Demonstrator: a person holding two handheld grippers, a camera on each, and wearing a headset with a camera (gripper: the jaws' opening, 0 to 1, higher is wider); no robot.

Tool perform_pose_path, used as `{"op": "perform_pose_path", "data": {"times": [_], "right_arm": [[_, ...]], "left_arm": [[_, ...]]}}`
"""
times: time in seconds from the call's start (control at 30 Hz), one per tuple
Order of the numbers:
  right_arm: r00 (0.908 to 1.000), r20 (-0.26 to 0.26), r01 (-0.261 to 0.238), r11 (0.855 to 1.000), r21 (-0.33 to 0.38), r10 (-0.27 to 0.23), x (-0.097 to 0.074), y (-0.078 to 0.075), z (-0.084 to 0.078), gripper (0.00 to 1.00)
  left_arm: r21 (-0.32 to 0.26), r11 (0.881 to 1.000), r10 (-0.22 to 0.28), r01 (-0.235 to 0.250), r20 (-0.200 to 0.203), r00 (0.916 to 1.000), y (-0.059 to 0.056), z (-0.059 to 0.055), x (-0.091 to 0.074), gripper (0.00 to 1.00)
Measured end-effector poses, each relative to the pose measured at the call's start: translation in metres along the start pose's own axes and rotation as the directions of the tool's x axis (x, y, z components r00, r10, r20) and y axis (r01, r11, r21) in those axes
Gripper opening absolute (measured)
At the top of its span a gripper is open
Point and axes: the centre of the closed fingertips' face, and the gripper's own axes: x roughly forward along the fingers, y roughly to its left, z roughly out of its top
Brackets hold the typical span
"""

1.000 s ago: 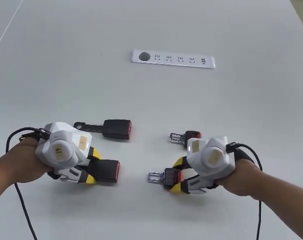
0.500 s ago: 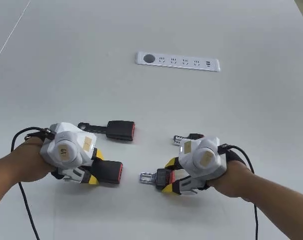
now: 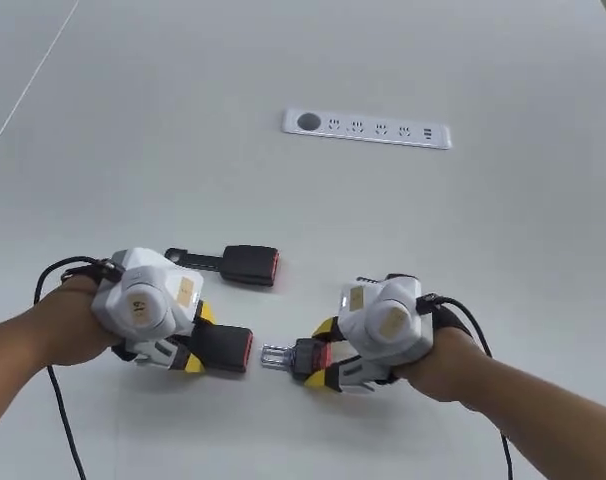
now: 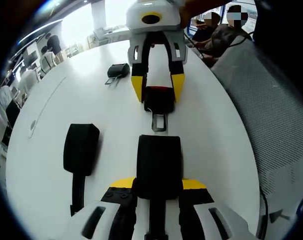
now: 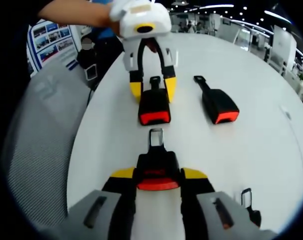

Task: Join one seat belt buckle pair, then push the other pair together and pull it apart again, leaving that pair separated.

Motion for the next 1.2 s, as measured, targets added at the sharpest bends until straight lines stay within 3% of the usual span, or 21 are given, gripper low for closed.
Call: {"op": "perform_pose_path", "data": {"times": [0.63, 0.9, 1.1, 1.2], "right_arm": [[0.9994, 0.033, -0.003, 1.0, 0.014, 0.003, 0.009, -0.001, 0.015, 0.33], [0.9984, 0.056, 0.0, 1.0, -0.021, 0.001, 0.016, 0.001, 0.026, 0.33], [0.9982, 0.06, 0.006, 1.0, 0.003, -0.006, 0.015, -0.001, 0.025, 0.32], [0.9977, 0.066, 0.015, 1.0, -0.025, -0.014, 0.014, -0.001, 0.027, 0.32]], "left_arm": [[-0.009, 1.0, -0.003, 0.003, -0.005, 1.0, 0.003, -0.004, 0.004, 0.33], [-0.022, 1.0, -0.005, 0.005, -0.005, 1.0, 0.002, -0.002, 0.002, 0.33], [-0.04, 0.999, -0.004, 0.003, -0.005, 1.0, 0.003, -0.002, 0.003, 0.32], [-0.03, 1.0, -0.001, 0.0, -0.022, 0.9998, 0.003, -0.003, 0.004, 0.32]]}}
